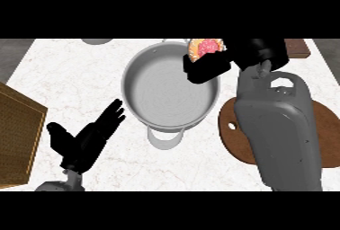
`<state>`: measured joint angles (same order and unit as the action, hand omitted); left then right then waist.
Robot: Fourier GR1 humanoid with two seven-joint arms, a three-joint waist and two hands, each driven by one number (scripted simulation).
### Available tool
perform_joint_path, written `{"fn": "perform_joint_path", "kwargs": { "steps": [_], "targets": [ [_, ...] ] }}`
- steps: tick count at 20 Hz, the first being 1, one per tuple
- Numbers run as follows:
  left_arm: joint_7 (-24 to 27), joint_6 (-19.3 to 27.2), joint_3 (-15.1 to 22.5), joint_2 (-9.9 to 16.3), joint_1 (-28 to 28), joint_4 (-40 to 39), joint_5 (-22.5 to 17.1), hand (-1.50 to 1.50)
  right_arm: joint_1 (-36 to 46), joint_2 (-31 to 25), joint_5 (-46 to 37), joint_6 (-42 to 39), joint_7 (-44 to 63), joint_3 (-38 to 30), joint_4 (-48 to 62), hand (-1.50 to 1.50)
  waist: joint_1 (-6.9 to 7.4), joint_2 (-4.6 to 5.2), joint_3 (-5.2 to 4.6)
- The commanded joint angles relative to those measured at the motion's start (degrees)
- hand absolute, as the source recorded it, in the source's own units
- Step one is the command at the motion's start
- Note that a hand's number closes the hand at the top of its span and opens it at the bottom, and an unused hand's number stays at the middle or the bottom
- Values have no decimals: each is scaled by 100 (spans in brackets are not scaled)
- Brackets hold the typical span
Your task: Pick the cupcake from the cutting board and place it in the pot
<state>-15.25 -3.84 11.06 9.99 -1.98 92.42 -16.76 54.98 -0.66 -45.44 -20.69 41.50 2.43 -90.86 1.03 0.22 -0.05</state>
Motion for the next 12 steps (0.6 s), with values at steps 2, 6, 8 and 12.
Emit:
{"fn": "perform_joint_path", "kwargs": {
  "steps": [2, 6, 8, 12],
  "targets": [
    [-238, 25, 102, -63, 107, 366, -17, 0, 561, 63, -221, 1074, -685, 218, 1806, 150, 119, 20, 1],
    [36, 77, 174, -247, 96, 44, 212, 0, 987, 65, 80, 1843, -812, 498, 2832, 150, 82, 14, 0],
    [-378, 159, 92, -190, -114, 201, 116, 0, 1325, 65, 86, 2273, -1080, 407, 3616, 150, 156, 36, 1],
    [-235, -63, -30, -125, -189, 69, 53, 0, 1376, 66, 764, 2944, -1561, 750, 4347, 150, 157, 32, 0]
  ]
}}
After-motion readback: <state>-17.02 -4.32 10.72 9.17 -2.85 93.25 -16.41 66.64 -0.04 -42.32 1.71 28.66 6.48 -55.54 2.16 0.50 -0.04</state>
